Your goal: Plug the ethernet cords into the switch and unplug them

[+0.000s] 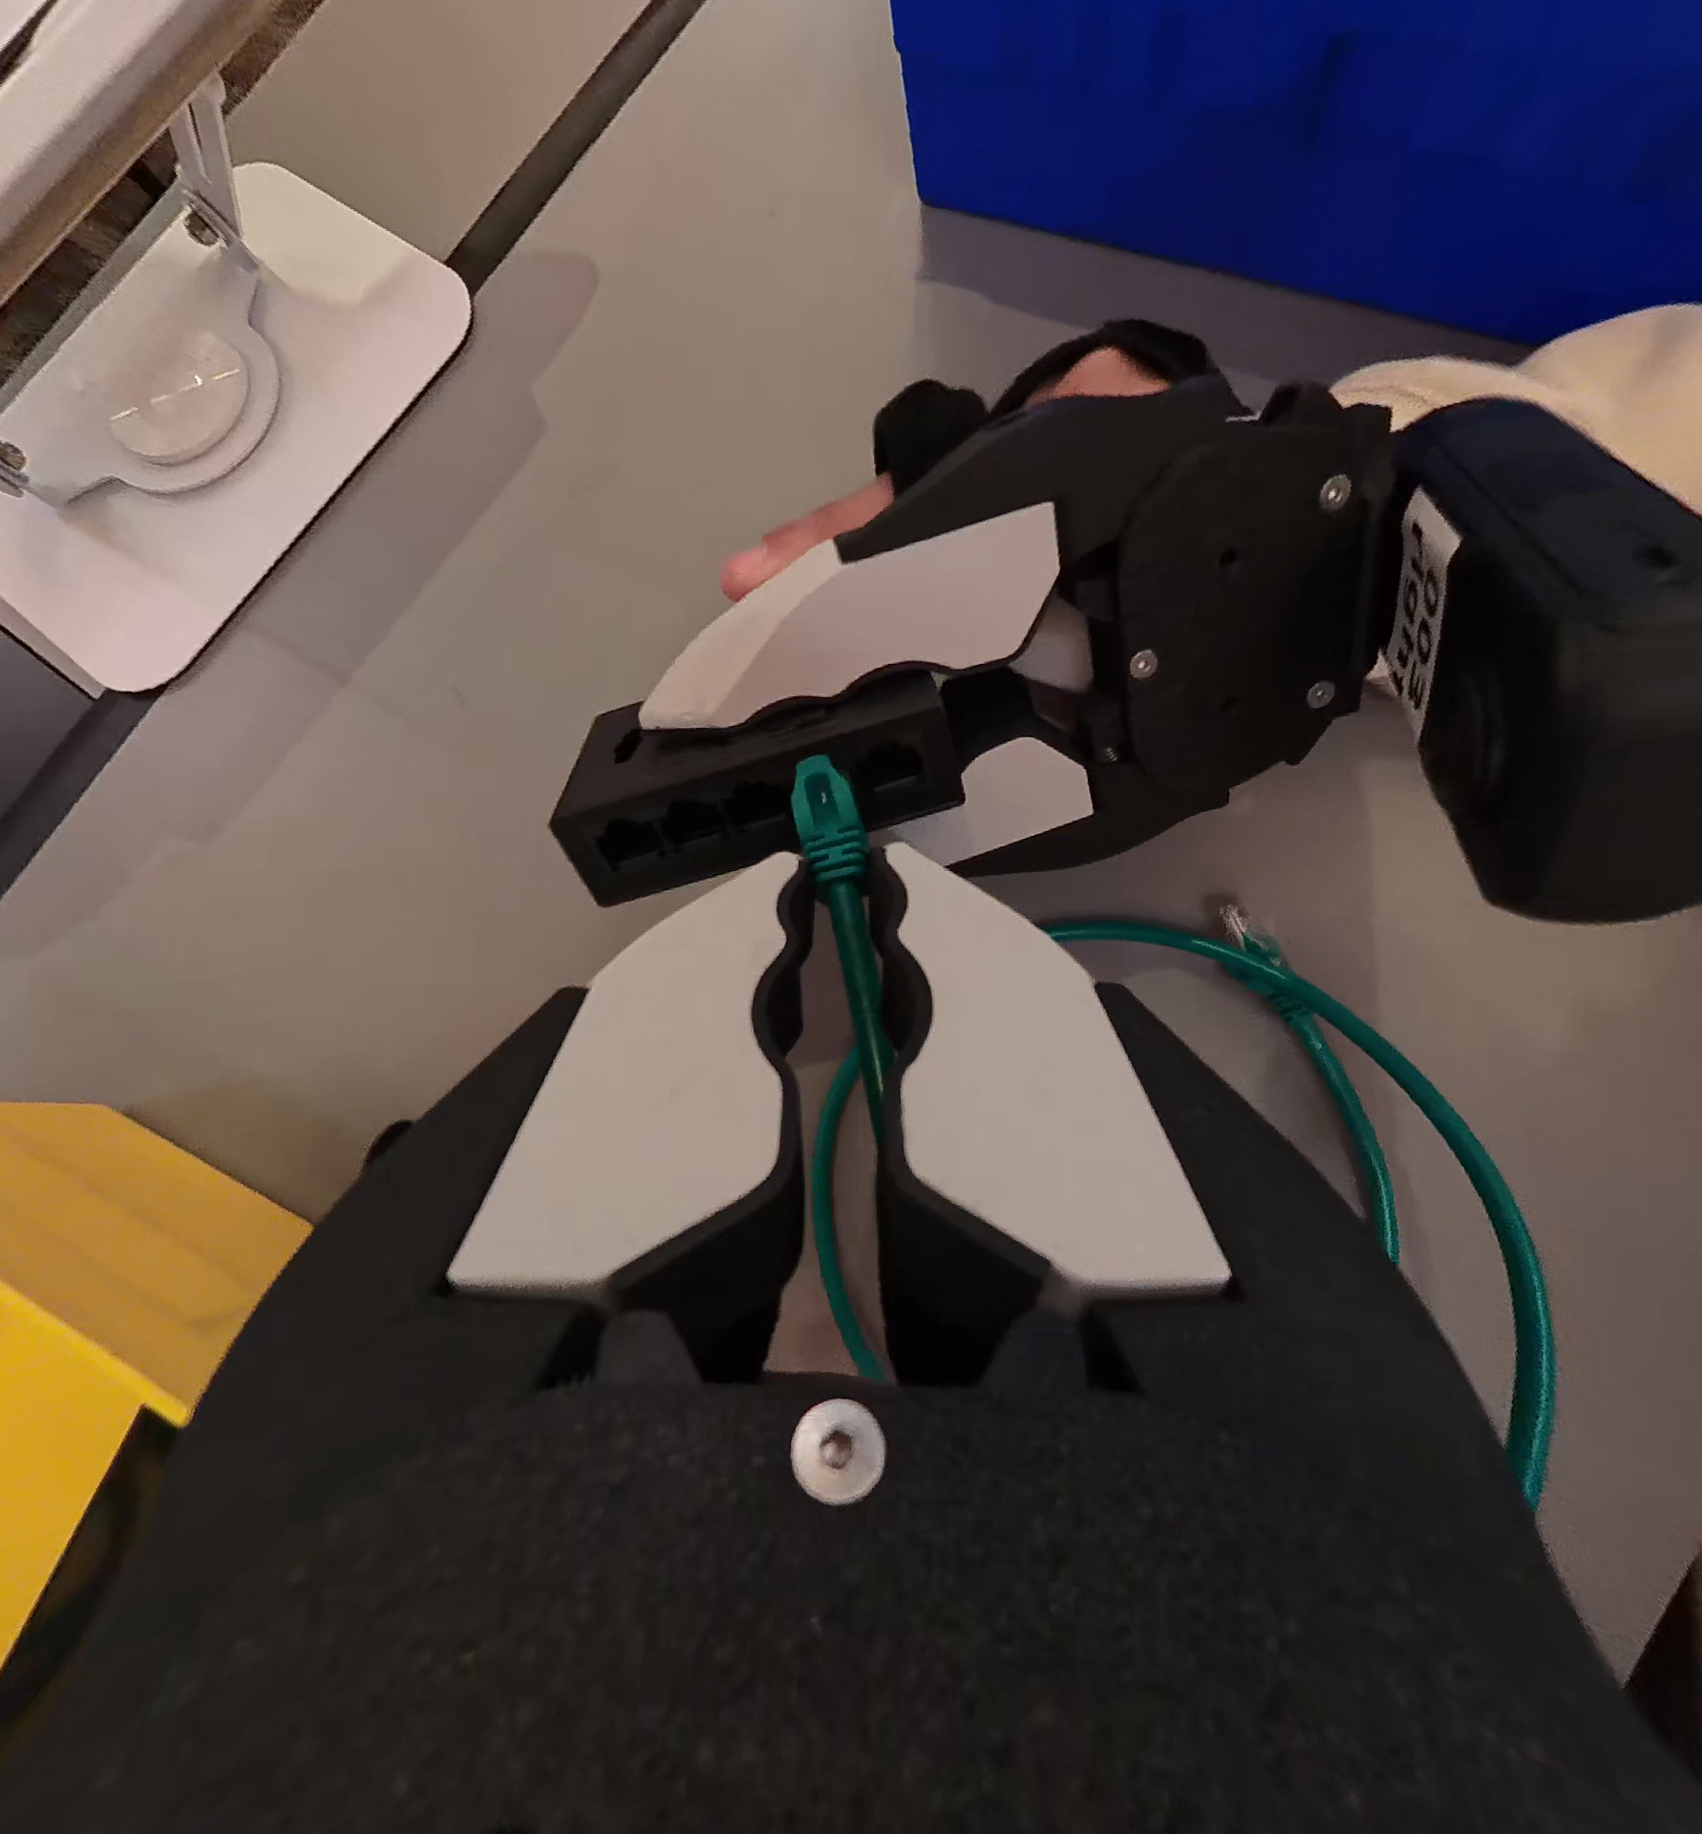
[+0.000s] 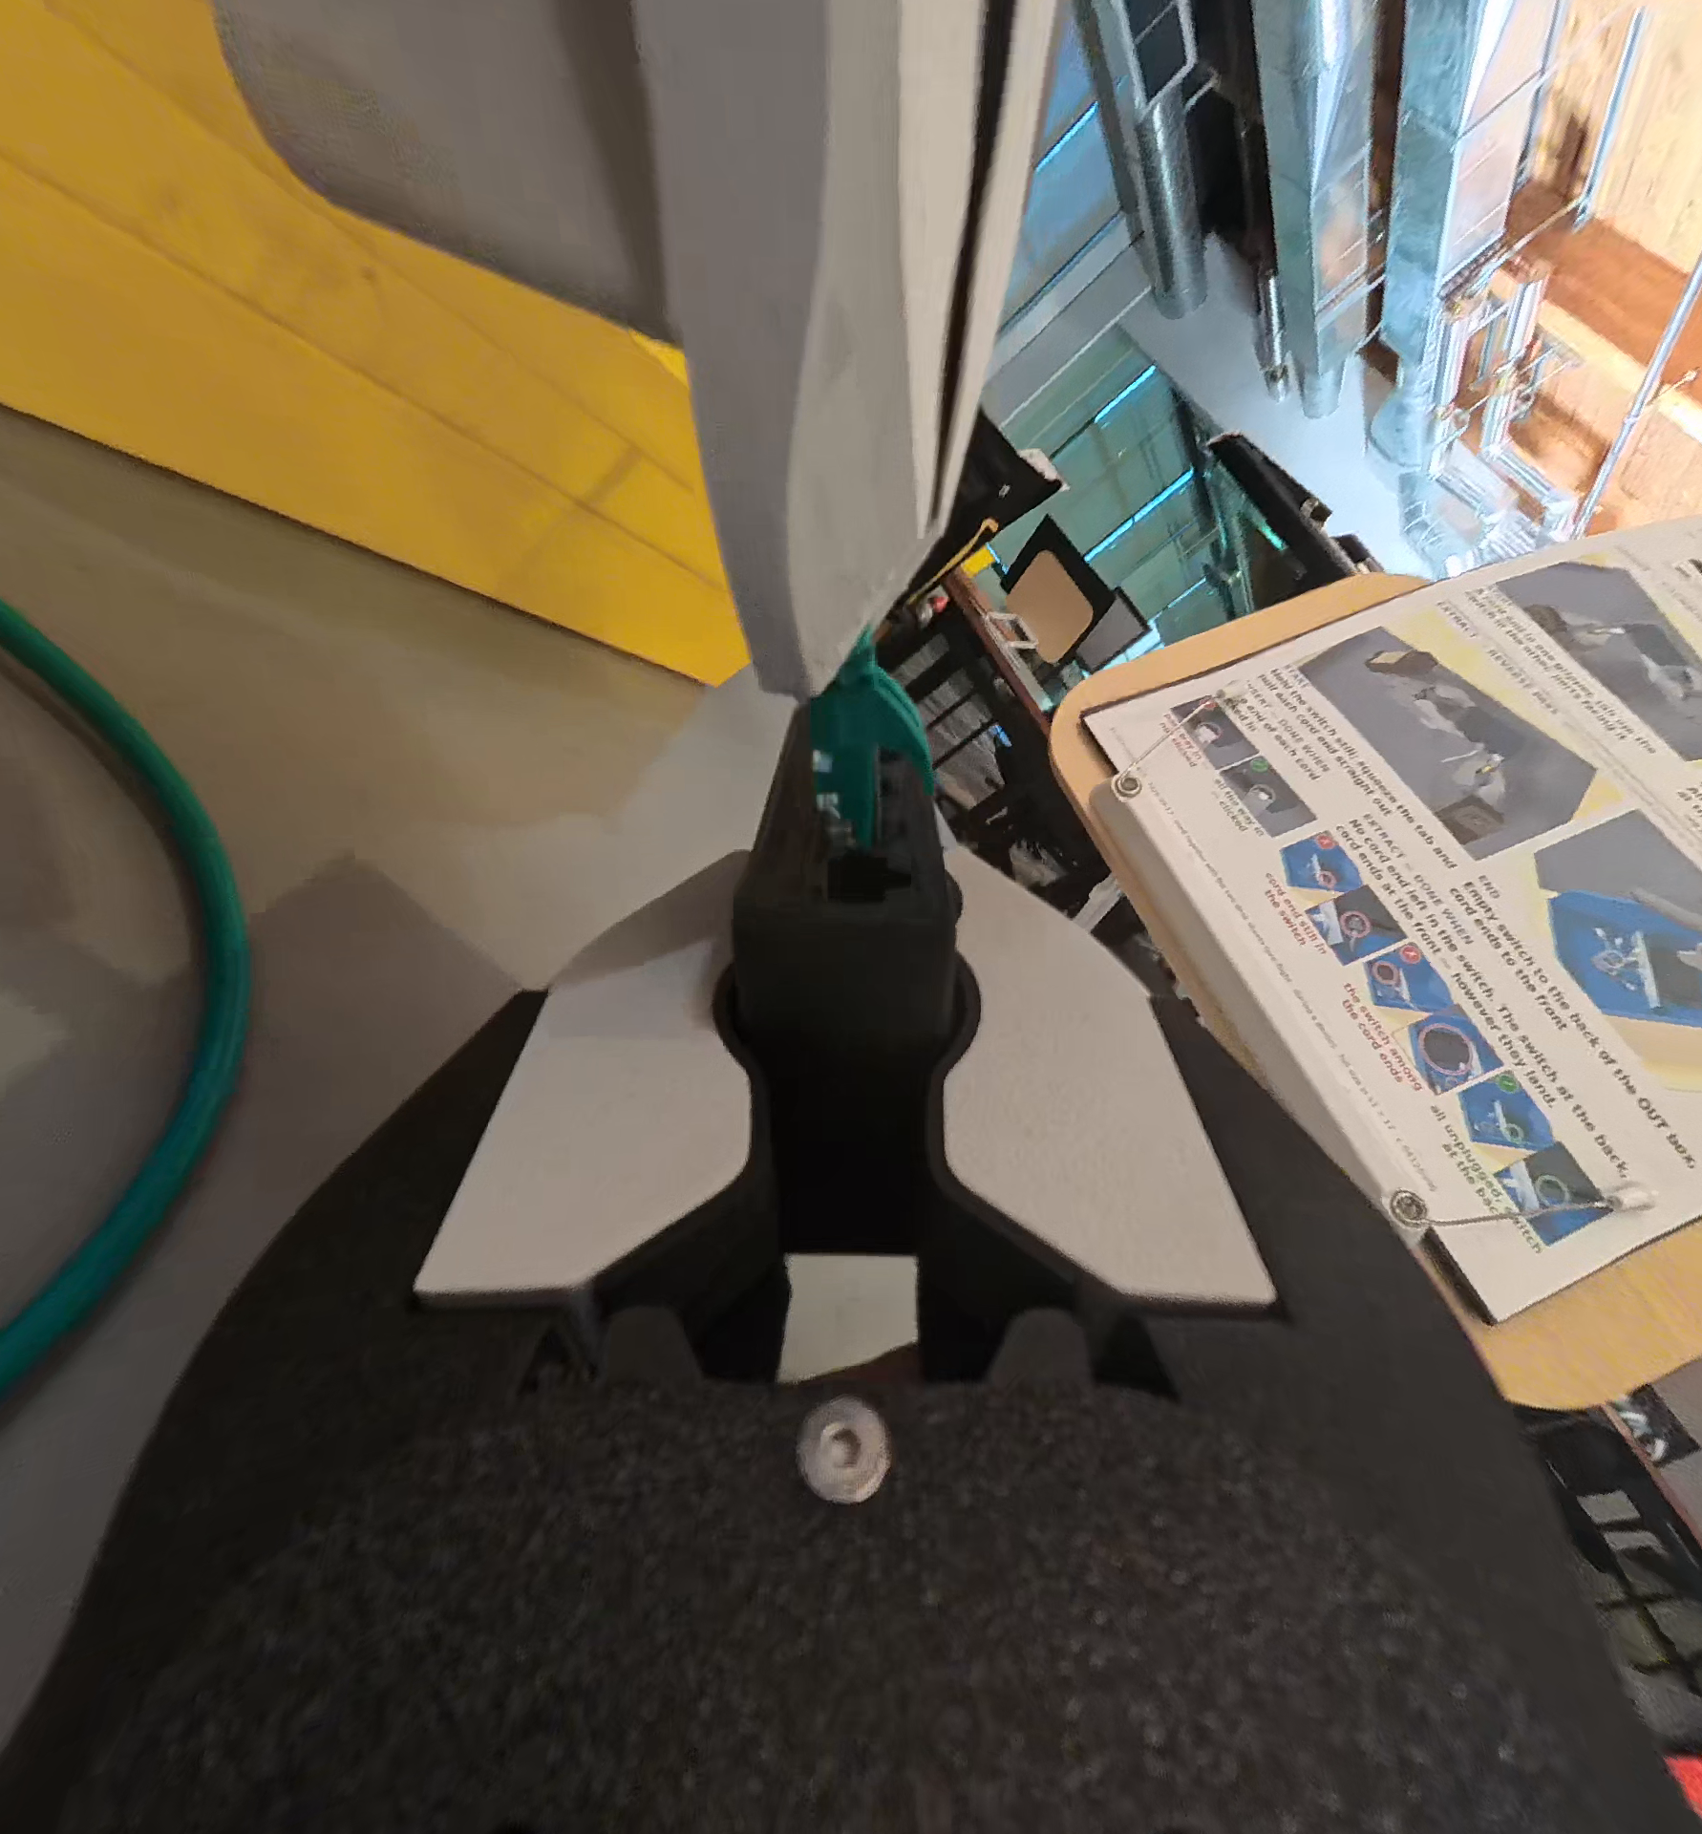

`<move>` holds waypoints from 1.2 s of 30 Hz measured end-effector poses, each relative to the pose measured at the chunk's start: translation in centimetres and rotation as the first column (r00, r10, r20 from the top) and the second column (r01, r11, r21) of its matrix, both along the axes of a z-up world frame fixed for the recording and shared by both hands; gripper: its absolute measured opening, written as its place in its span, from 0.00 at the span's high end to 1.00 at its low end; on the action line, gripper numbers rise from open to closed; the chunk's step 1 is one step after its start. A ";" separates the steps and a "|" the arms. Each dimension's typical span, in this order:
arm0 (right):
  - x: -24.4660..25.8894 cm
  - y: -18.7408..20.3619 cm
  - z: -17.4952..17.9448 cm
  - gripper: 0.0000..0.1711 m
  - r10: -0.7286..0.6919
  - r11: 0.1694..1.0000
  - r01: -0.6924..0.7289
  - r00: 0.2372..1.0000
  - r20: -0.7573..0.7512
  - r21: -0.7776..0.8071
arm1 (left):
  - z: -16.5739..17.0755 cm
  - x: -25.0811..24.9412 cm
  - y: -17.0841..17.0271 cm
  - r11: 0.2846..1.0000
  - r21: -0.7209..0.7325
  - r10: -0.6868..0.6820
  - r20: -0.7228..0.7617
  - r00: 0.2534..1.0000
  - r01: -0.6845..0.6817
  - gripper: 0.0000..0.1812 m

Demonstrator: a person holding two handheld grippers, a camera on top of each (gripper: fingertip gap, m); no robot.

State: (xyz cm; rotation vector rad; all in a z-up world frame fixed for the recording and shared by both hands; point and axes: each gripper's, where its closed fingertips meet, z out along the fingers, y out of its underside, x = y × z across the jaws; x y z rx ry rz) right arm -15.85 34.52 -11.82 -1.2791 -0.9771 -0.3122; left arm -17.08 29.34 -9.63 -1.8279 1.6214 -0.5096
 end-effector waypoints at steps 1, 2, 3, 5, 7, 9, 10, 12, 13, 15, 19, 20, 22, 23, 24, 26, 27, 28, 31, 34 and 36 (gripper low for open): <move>-0.1 0.0 0.0 0.82 0.005 1.000 -0.004 1.000 0.005 -0.004 | 0.0 -0.1 -0.2 1.000 0.008 -0.003 -0.011 1.000 0.003 0.95; -0.2 -0.2 -0.1 0.82 0.020 1.000 -0.020 1.000 0.009 -0.004 | -0.1 -0.2 -0.4 1.000 0.012 -0.011 -0.021 1.000 0.011 0.95; -0.2 -0.3 -0.2 0.82 0.028 1.000 -0.028 0.999 0.018 0.006 | -0.2 -0.2 -0.5 1.000 0.018 -0.017 -0.029 0.999 0.017 0.95; -0.2 -0.3 -0.5 0.81 0.024 0.999 -0.025 0.998 0.053 0.023 | -0.5 -0.3 -0.6 0.999 0.024 -0.023 -0.052 0.998 0.024 0.95; -0.5 -0.1 -1.3 0.80 0.018 1.000 -0.019 0.995 0.097 0.007 | -1.1 -0.5 -0.5 0.999 0.016 -0.028 -0.077 0.997 0.029 0.95; -0.4 0.0 -1.7 0.81 0.022 1.000 -0.020 0.994 0.108 -0.014 | -1.3 -0.5 -0.5 0.999 -0.005 -0.032 -0.071 0.997 0.032 0.95; -0.3 -0.1 -1.4 0.82 0.020 1.000 -0.021 0.993 0.114 0.008 | -1.2 -0.3 -0.5 0.999 -0.009 -0.035 -0.054 0.998 0.035 0.95; -0.1 -0.2 -1.0 0.82 0.022 1.000 -0.024 0.996 0.083 0.016 | -0.8 0.1 -0.6 0.999 0.006 -0.036 -0.037 0.999 0.036 0.95; -0.1 -0.2 -1.0 0.82 0.029 0.999 -0.030 0.997 0.077 0.012 | -0.7 0.2 -0.7 0.999 0.014 -0.036 -0.041 0.999 0.037 0.95; 0.0 -0.5 -0.7 0.83 0.027 0.999 -0.030 0.997 0.076 0.033 | -0.5 0.4 -0.9 0.999 0.020 -0.042 -0.035 0.999 0.043 0.95; -0.1 -0.8 -0.2 0.83 0.033 0.999 -0.034 0.999 0.038 0.039 | -0.1 0.5 -1.0 0.998 0.044 -0.044 -0.028 0.999 0.045 0.95; -0.1 -0.9 -0.1 0.83 0.038 0.999 -0.039 0.999 0.033 0.038 | -0.1 0.5 -1.1 0.998 0.047 -0.041 -0.023 0.999 0.042 0.95; -0.1 -0.8 0.0 0.83 0.030 0.999 -0.031 0.999 0.019 0.037 | -0.1 0.5 -0.9 0.998 0.051 -0.030 -0.024 0.999 0.032 0.95; -0.2 -0.6 -0.4 0.83 0.024 1.000 -0.024 1.000 0.020 0.014 | -0.4 0.4 -0.7 0.998 0.060 -0.026 -0.036 0.999 0.028 0.95; -0.1 -0.5 -0.7 0.83 0.019 1.000 -0.019 0.999 0.031 0.006 | -0.6 0.4 -0.6 0.997 0.066 -0.027 -0.044 0.999 0.030 0.95; 0.3 -0.3 -0.9 0.82 0.010 1.000 -0.011 0.999 0.049 0.017 | -0.9 0.6 -0.4 0.996 0.081 -0.036 -0.040 0.999 0.040 0.94; 0.4 -0.2 -0.9 0.82 0.010 1.000 -0.010 0.999 0.034 0.008 | -0.7 0.7 -0.4 0.997 0.072 -0.035 -0.019 0.999 0.036 0.94; 0.6 -0.2 -0.4 0.82 0.006 1.000 -0.006 1.000 0.020 0.030 | -0.3 0.8 -0.5 0.999 0.039 -0.033 0.019 0.999 0.032 0.94; 0.6 -0.3 -0.3 0.82 0.015 0.999 -0.016 1.000 0.020 0.045 | 2.3 0.4 -1.2 0.998 -0.056 -0.010 0.151 0.988 0.019 0.89; 0.4 -0.5 -0.2 0.82 0.028 0.998 -0.029 0.999 0.025 0.058 | 5.9 -2.3 -2.6 0.995 -0.102 0.042 0.275 0.960 -0.014 0.83; 0.6 -0.5 -0.1 0.82 0.035 0.998 -0.035 0.999 0.011 0.053 | 7.5 -5.0 -4.3 0.993 -0.113 0.075 0.375 0.924 -0.035 0.83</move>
